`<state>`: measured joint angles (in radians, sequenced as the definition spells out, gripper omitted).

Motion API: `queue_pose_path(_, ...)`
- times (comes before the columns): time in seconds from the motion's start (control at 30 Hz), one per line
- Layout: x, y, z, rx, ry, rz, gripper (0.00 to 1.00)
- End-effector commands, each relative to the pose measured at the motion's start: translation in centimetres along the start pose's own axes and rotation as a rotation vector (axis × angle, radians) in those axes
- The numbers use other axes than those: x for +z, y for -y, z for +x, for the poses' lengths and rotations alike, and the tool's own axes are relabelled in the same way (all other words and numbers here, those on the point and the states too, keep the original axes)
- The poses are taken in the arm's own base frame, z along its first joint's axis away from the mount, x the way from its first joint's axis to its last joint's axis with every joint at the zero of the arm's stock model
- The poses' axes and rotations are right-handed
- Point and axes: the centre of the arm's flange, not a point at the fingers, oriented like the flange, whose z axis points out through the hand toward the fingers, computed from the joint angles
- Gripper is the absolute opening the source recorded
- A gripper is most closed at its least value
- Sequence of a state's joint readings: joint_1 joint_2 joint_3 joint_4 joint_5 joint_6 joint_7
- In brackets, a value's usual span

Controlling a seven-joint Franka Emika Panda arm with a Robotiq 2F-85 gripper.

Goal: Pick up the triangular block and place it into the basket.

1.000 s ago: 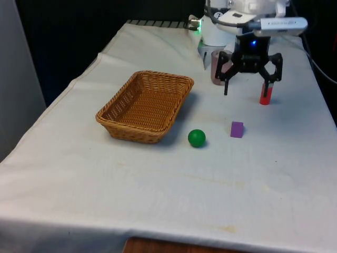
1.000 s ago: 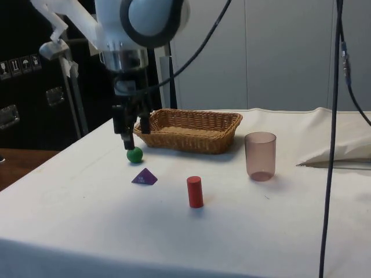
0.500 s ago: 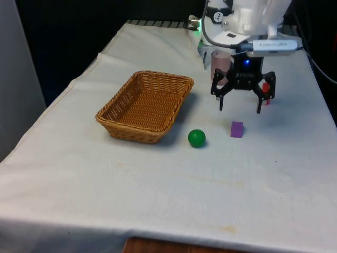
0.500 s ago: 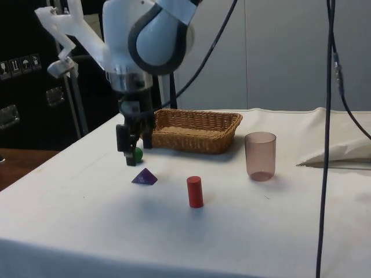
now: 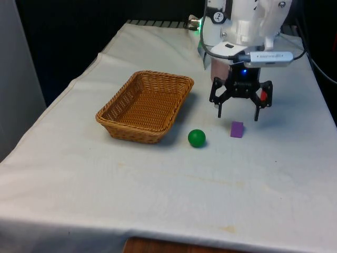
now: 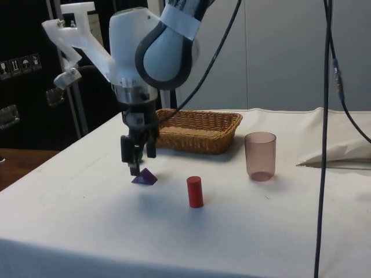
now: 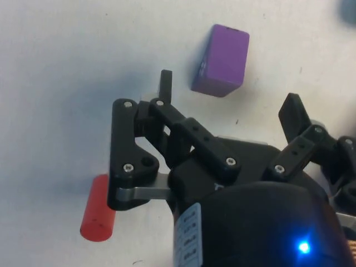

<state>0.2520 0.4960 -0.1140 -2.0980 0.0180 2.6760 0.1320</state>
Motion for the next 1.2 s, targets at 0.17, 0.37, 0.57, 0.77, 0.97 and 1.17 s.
queue_pose_path(0.17, 0.6, 0.0, -0.1, 0.004, 0.001, -0.001, 1.00)
queue_pose_path(0.37, 1.2, 0.0, -0.1, 0.013, -0.003, -0.002, 0.72)
queue_pose_path(0.57, 1.3, 0.0, -0.1, 0.015, -0.003, -0.002, 0.48)
queue_pose_path(0.77, 1.3, 0.0, -0.1, 0.016, -0.003, -0.002, 0.33)
queue_pose_path(0.97, 0.1, 0.0, 0.1, 0.020, -0.007, -0.001, 0.33)
queue_pose_path(1.17, -1.9, -0.2, 0.4, 0.025, -0.016, 0.002, 0.33)
